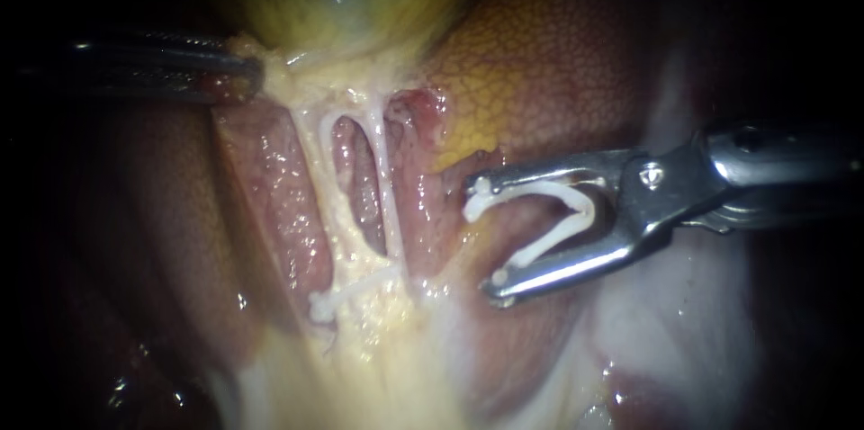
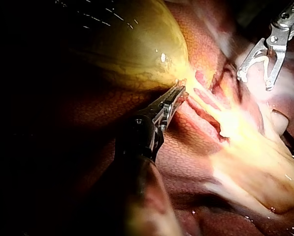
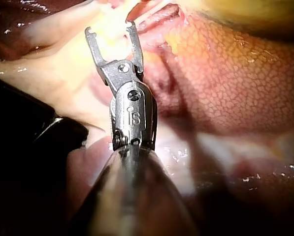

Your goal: Clipping second clip left tube

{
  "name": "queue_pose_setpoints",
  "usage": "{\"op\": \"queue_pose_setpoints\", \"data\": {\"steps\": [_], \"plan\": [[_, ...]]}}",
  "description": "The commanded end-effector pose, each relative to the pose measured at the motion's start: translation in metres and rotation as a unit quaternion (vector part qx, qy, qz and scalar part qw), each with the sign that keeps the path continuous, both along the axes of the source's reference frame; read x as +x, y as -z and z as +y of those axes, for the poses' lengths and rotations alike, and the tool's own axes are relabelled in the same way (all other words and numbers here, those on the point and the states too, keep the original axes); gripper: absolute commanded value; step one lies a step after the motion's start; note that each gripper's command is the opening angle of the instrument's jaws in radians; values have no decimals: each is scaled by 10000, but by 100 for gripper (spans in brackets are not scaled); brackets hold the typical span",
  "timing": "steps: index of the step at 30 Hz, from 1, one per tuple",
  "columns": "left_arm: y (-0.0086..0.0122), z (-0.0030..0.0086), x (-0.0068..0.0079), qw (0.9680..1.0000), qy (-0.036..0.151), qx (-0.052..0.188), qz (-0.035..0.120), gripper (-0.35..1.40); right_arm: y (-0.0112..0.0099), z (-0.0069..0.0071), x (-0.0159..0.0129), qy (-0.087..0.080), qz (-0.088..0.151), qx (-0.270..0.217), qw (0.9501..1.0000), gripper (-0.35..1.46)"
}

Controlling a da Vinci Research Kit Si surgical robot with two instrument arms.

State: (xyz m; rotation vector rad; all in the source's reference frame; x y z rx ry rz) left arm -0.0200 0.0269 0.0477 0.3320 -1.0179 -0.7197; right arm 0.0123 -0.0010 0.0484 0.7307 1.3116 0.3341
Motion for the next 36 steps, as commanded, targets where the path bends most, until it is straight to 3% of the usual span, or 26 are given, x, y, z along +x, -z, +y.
{"op": "queue_pose_setpoints", "data": {"steps": [1, 16, 36], "plan": [[0, 0, 0, 10000, 1, 0, 1, -35, -3, -1, 3, 11, -5, 20, 10000, 49], [-1, -1, -2, 10000, 7, -5, 6, -35, -52, -11, 34, 80, -35, 176, 9998, 49], [-2, -2, -3, 10000, 10, -9, 9, -35, -92, -22, 59, 110, -85, 276, 9995, 50]]}}
